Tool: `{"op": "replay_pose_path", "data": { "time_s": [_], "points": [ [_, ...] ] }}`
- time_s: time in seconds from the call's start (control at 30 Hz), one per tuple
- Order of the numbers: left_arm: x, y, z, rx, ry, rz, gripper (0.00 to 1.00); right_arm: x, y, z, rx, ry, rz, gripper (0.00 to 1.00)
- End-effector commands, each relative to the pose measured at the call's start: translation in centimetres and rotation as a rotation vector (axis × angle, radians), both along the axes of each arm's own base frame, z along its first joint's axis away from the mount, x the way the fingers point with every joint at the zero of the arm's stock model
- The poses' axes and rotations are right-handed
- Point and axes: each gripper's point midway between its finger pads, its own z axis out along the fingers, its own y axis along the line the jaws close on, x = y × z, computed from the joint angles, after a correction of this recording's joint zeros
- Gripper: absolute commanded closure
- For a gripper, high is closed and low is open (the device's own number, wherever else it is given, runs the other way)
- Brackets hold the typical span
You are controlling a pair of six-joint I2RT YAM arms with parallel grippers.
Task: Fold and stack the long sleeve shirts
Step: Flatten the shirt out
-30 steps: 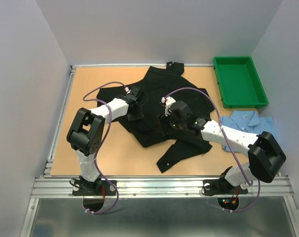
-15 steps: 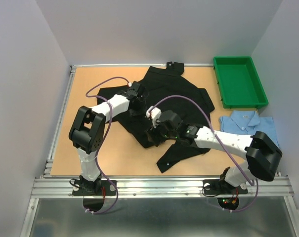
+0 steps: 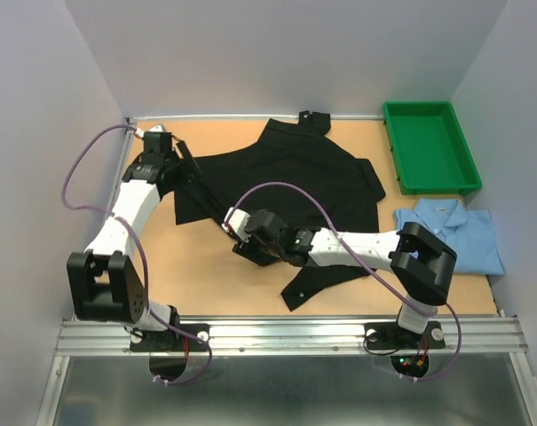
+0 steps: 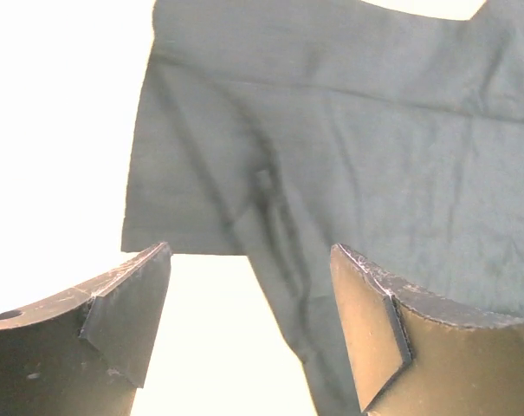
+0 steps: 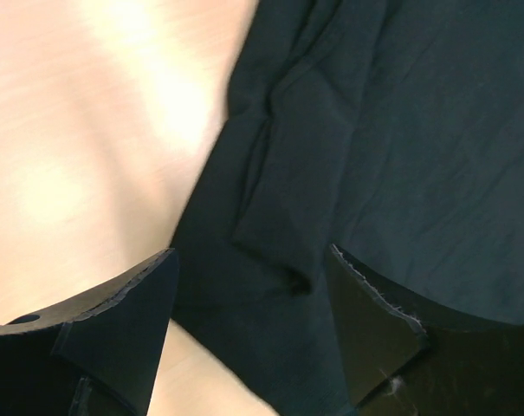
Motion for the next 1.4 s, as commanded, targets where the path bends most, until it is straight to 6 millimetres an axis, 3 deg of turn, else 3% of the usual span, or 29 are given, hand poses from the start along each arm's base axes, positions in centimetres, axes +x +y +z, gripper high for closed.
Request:
{"op": "replay_pose_path", "data": {
  "time_s": [0.0, 0.13, 0.17, 0.37, 0.67, 0.77, 0.8, 0.87, 1.0, 1.07, 1.17, 1.23, 1.37],
  "points": [
    [-3.3, 3.3, 0.5, 0.049, -0.018, 0.049, 0.15, 2.0, 1.7, 2.2, -0.002, -0.120, -0.004, 0.29],
    [-6.4, 5.2, 0.4, 0.084, -0.065, 0.115, 0.14, 2.5, 2.2, 1.4, -0.029, -0.132, 0.001, 0.34],
    [-6.4, 5.6, 0.5, 0.093, -0.069, 0.130, 0.14, 2.6, 2.3, 1.3, -0.032, -0.131, 0.003, 0.35],
    [-9.6, 6.1, -0.6, 0.065, -0.142, 0.195, 0.14, 2.6, 3.5, 0.4, -0.038, -0.119, 0.024, 0.42],
    [-10.5, 6.7, -2.0, 0.094, -0.191, 0.204, 0.15, 3.7, 2.4, -1.7, -0.138, -0.162, -0.010, 0.51],
    [-10.2, 6.6, -1.5, 0.094, -0.214, 0.201, 0.15, 4.0, 2.1, -1.8, -0.154, -0.178, -0.021, 0.61],
    [-10.0, 6.7, -1.4, 0.094, -0.224, 0.203, 0.16, 4.0, 2.1, -1.7, -0.155, -0.179, -0.024, 0.73],
    [-10.0, 6.8, -1.3, 0.102, -0.227, 0.205, 0.16, 4.2, 2.2, -1.2, -0.145, -0.187, -0.029, 0.84],
    [-9.9, 6.8, -1.3, 0.101, -0.233, 0.204, 0.16, 4.4, 2.3, 0.1, -0.122, -0.202, -0.043, 0.85],
    [-9.8, 6.8, -1.0, 0.100, -0.242, 0.205, 0.16, 4.5, 2.4, 1.0, -0.107, -0.211, -0.044, 0.93],
    [-9.8, 6.8, -1.1, 0.101, -0.244, 0.204, 0.16, 4.2, 2.6, 2.4, -0.067, -0.207, -0.038, 0.96],
    [-9.8, 6.8, -0.9, 0.100, -0.248, 0.203, 0.16, 3.6, 3.0, 3.2, -0.023, -0.183, -0.026, 1.00],
    [-10.0, 6.0, -0.4, 0.058, -0.251, 0.186, 0.16, 0.4, 5.2, 6.5, 0.133, -0.053, 0.085, 0.99]
  ]
}}
